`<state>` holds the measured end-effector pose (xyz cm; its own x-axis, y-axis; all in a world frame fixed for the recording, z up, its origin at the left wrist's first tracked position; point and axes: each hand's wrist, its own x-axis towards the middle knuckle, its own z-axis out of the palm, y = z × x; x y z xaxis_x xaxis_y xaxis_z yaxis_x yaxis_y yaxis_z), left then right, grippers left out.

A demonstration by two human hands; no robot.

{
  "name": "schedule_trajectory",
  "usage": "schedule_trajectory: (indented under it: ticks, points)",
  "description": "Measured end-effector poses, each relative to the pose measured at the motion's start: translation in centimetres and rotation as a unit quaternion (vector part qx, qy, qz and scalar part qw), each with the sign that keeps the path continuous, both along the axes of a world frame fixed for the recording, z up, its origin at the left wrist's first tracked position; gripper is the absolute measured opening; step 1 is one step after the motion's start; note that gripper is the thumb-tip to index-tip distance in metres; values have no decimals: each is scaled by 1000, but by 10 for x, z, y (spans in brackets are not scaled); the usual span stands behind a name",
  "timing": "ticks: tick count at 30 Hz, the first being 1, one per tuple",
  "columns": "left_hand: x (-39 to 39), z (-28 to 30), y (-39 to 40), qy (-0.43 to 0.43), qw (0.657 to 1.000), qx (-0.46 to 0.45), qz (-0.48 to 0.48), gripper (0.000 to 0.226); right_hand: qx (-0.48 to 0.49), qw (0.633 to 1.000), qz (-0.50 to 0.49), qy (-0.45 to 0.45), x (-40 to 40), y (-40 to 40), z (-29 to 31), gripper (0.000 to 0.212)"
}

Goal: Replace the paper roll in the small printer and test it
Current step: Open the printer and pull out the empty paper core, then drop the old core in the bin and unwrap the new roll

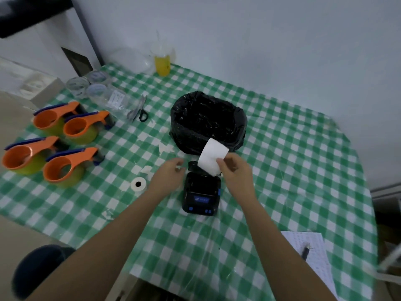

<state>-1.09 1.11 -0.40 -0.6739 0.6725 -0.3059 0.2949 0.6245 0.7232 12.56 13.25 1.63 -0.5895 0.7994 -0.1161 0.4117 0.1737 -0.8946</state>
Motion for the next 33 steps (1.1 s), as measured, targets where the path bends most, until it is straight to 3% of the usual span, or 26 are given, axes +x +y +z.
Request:
schedule_trajectory:
  ticks: [6, 8, 10, 13, 18, 23, 30, 33]
  points:
    - [-30, 30, 34, 10, 998, 62, 11, 30, 57, 993, -72, 78, -52, 44, 55, 13]
    - [-39, 32, 39, 17, 997, 67, 23, 29, 61, 993, -75, 60, -73, 61, 53, 13]
    - [-45, 29, 38, 26, 998, 53, 33, 30, 46, 998, -41, -15, -87, 74, 40, 28]
    - [-53, 17, 22, 32, 999, 6, 35, 33, 24, 993, 19, -110, -91, 67, 16, 41]
    - [-64, -20, -29, 65, 987, -146, 20, 57, 24, 989, 122, -85, -81, 6, -8, 30]
    - [-58, -41, -69, 32, 968, -250, 1, 76, 23, 978, 192, -80, -74, -36, -30, 27]
    - [-59, -53, -85, 40, 977, -209, 10, 53, -3, 972, 205, -113, -66, -56, -44, 24]
    - [-56, -48, -86, 47, 987, -150, 25, 50, 2, 973, 206, -106, -63, -55, -45, 23]
